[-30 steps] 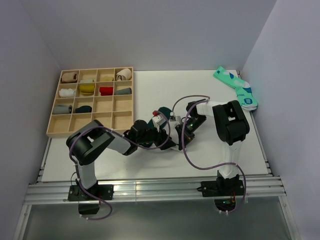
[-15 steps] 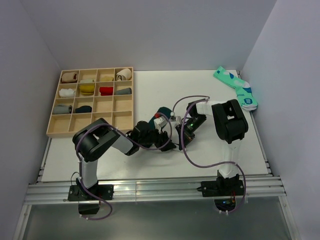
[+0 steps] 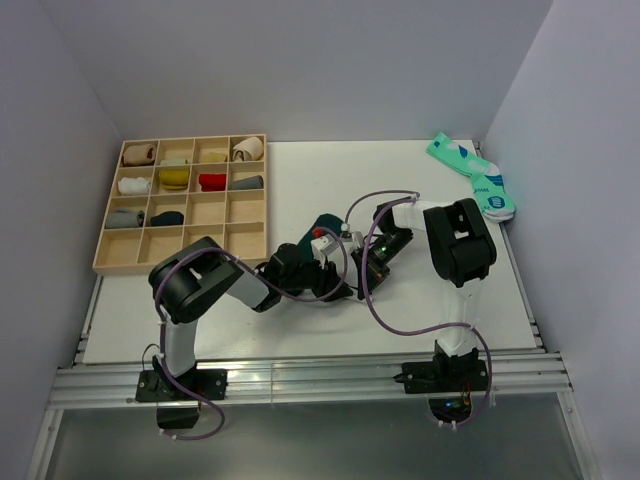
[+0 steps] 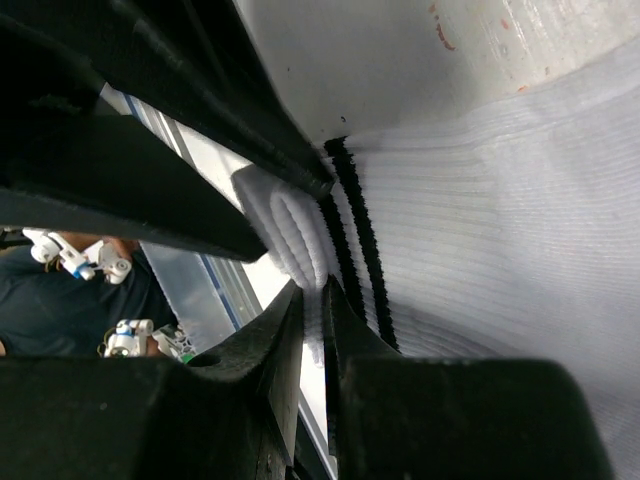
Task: Roll the socks
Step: Roll the sock at the center of the board.
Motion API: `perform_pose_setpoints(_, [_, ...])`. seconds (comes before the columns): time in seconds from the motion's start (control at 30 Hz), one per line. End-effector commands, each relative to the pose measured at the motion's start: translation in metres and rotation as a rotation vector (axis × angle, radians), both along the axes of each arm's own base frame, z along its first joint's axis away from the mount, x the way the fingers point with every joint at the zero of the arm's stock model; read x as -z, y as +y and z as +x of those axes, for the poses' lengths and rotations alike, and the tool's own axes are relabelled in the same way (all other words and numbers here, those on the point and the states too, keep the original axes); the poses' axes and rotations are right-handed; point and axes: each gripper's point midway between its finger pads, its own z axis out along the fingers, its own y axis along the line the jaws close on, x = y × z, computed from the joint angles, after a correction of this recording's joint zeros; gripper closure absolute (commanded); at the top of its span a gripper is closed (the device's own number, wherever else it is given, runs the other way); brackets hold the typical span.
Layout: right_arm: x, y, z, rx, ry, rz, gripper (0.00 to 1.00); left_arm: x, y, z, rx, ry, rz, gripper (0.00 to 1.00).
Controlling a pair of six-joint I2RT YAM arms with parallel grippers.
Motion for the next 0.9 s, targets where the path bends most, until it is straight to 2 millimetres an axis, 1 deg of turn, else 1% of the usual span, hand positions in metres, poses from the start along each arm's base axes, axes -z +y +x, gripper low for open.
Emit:
perform_pose_setpoints(0.0, [-0.006, 0.003, 0.009, 0.014, -0.007, 0.031, 0.96, -0.006, -0.009, 0.005, -0.002, -0.019, -0.018, 0.62])
perform_pose_setpoints(0.07, [-0.005, 0.003, 0.009, 0.012, -0.007, 0.030, 0.96, -0.005, -0.008, 0.007, -0.014, -0.011, -0.021, 0.66])
perform_pose_setpoints(0.1, [-0.004, 0.003, 0.009, 0.011, -0.010, 0.028, 0.96, -0.004, -0.008, 0.006, -0.015, -0.008, -0.022, 0.70])
perform_pose_setpoints(0.17, [-0.003, 0.003, 0.010, 0.015, -0.013, 0.024, 0.96, -0.004, -0.008, 0.006, -0.022, -0.003, -0.027, 0.73])
perform_pose_setpoints(0.2, [-0.003, 0.003, 0.011, 0.016, -0.019, 0.024, 0.96, -0.003, -0.008, 0.004, -0.022, 0.002, -0.025, 0.79])
perform_pose_setpoints(0.27, [-0.003, 0.003, 0.011, 0.021, -0.023, 0.022, 0.96, -0.002, -0.009, 0.004, -0.026, 0.005, -0.020, 0.85])
perform_pose_setpoints(0.3, [-0.004, 0.003, 0.012, 0.021, -0.028, 0.023, 0.96, -0.002, -0.009, 0.003, -0.025, 0.007, -0.019, 0.90])
perform_pose_setpoints(0.4, [-0.003, 0.003, 0.015, 0.026, -0.045, 0.017, 0.95, -0.002, -0.010, 0.001, -0.031, 0.012, -0.017, 1.00])
perform_pose_setpoints(0.5, [-0.002, 0.002, 0.018, 0.036, -0.073, 0.002, 0.89, 0.000, -0.011, 0.000, -0.044, 0.020, -0.009, 1.00])
perform_pose_setpoints(0.53, [-0.004, 0.003, 0.022, 0.045, -0.100, 0.001, 0.87, 0.000, -0.011, 0.001, -0.051, 0.024, -0.005, 1.00])
perform_pose_setpoints(0.57, [-0.004, 0.001, 0.025, 0.048, -0.122, -0.010, 0.82, 0.002, -0.011, 0.000, -0.055, 0.031, 0.002, 1.00])
perform_pose_setpoints(0.6, [-0.005, 0.000, 0.025, 0.053, -0.132, -0.018, 0.79, 0.003, -0.011, 0.000, -0.060, 0.037, 0.007, 1.00])
perform_pose_setpoints(0.67, [-0.012, 0.001, 0.032, 0.070, -0.188, -0.018, 0.76, 0.006, -0.010, 0.002, -0.083, 0.048, 0.017, 1.00])
perform_pose_setpoints(0.73, [-0.014, -0.001, 0.037, 0.086, -0.224, -0.032, 0.69, 0.009, -0.008, 0.004, -0.109, 0.061, 0.031, 1.00])
perform_pose_setpoints(0.77, [-0.019, -0.001, 0.040, 0.093, -0.253, -0.032, 0.65, 0.010, -0.007, 0.005, -0.119, 0.070, 0.037, 1.00])
perform_pose_setpoints(0.83, [-0.022, -0.004, 0.044, 0.104, -0.292, -0.044, 0.62, 0.014, -0.006, 0.004, -0.125, 0.088, 0.054, 1.00])
perform_pose_setpoints(0.87, [-0.028, -0.003, 0.047, 0.107, -0.319, -0.041, 0.60, 0.016, -0.006, 0.007, -0.140, 0.094, 0.063, 1.00])
